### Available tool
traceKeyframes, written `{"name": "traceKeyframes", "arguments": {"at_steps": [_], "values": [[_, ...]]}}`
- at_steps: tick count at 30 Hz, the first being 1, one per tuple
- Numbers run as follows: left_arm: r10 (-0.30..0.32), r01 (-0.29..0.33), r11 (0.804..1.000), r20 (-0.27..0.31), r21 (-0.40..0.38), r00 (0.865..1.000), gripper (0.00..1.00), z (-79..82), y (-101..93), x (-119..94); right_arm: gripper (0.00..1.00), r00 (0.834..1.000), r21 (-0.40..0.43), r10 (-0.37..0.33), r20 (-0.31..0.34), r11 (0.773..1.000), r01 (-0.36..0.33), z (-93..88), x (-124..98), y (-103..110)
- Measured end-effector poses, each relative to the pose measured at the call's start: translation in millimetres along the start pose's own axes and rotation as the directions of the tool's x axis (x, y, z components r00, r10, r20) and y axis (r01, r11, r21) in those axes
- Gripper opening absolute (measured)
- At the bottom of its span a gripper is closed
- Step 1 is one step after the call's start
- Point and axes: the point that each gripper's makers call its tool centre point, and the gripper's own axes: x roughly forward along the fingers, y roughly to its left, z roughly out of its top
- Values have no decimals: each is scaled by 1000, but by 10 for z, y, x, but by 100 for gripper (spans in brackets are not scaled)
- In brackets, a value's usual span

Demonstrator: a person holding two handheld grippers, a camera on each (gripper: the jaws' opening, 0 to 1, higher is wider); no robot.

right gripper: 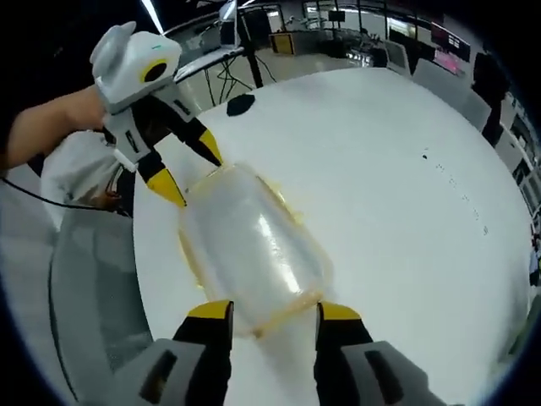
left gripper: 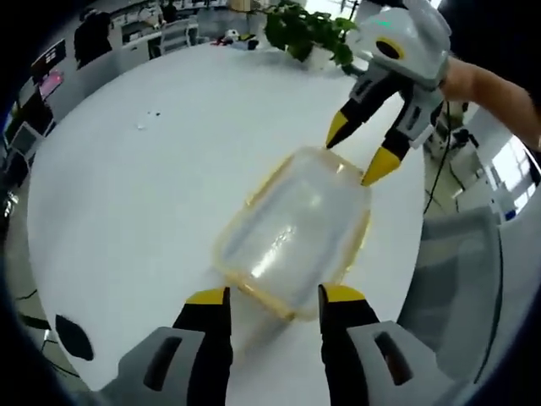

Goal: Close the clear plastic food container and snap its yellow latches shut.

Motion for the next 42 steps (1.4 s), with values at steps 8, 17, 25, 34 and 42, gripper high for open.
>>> {"name": "traceKeyframes", "arguments": {"at_steps": [8, 17, 25, 34, 42], "values": [[-12, 14, 998, -35, 61, 999, 38, -15, -18, -11, 35, 1000, -45, 4, -13, 999, -4, 15, -20, 5], [3, 3, 990, -44, 140, 999, 40, 10, 4, -38, 33, 999, -119, 26, -33, 992, -29, 35, -15, 66], [-3, 19, 965, -60, 261, 998, 38, 29, -40, -44, 32, 999, -197, 34, -30, 980, -40, 105, -23, 101], [-9, 29, 930, -56, 367, 998, 38, 135, -40, -62, 32, 998, -258, 37, -43, 965, -46, 135, -2, 108], [-31, 48, 919, -48, 391, 998, 36, 195, -114, -18, 31, 998, -271, 50, -43, 961, -60, 178, 32, 139]]}}
